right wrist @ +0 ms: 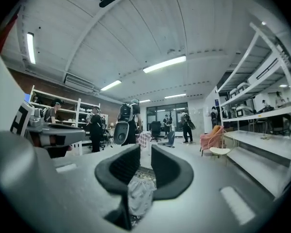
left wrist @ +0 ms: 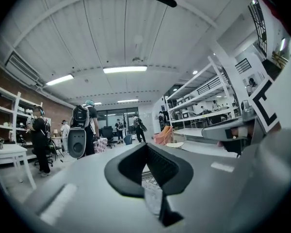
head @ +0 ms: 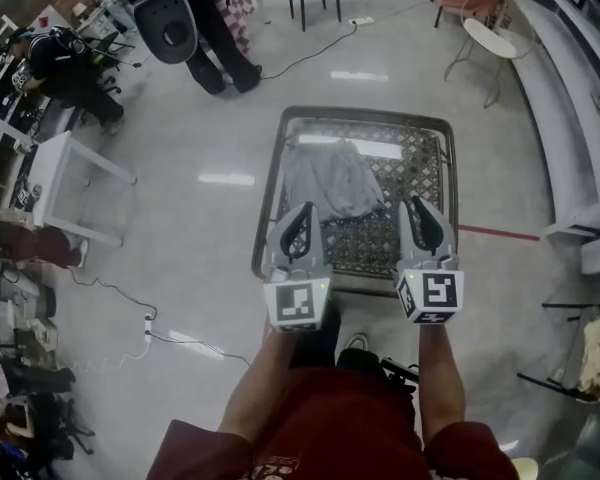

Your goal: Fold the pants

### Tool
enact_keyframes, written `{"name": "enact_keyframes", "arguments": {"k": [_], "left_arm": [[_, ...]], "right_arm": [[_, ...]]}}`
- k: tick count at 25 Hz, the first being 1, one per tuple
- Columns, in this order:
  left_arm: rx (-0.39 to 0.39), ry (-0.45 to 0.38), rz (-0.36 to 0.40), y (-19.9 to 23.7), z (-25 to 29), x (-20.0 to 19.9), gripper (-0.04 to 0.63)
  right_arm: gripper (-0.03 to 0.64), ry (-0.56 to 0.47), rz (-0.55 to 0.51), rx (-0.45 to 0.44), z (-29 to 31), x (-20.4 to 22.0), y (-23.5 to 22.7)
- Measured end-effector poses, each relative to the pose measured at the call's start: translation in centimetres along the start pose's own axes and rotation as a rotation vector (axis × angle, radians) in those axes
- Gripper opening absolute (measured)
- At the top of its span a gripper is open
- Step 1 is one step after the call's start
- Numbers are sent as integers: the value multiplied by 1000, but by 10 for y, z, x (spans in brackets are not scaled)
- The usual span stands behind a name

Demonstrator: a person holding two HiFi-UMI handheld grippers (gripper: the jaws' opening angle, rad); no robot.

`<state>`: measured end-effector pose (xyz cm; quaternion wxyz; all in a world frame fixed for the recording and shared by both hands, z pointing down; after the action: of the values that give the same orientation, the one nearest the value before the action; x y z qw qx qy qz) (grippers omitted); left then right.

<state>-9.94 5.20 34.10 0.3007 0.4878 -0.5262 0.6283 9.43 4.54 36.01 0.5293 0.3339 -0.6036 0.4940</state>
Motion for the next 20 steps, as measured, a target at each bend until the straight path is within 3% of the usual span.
{"name": "enact_keyframes", "arguments": {"k": [4,10,20], "left_arm": [[-18,-32,26,-5,-26,-21,5],[-6,-72,6,9,-52,-36,5],[37,-112,15,28,-85,-40,5]], "right_arm": [[72,-48,-30,-15,-28,-20,19],[71,-65,-59,-10,-47,-38,55],[18,-69,-75,0,-65,-35,115]]}}
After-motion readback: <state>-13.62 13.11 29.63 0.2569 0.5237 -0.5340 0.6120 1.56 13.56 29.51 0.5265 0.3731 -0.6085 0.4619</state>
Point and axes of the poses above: the fingertips, and each gripper's own axes: z forward along the fingers, y to its left, x out of its underside, the point moved 4 cm from there along -z, backward along the fingers, and after that the axes turned 14 degrees about z, right-handed, at the moved point
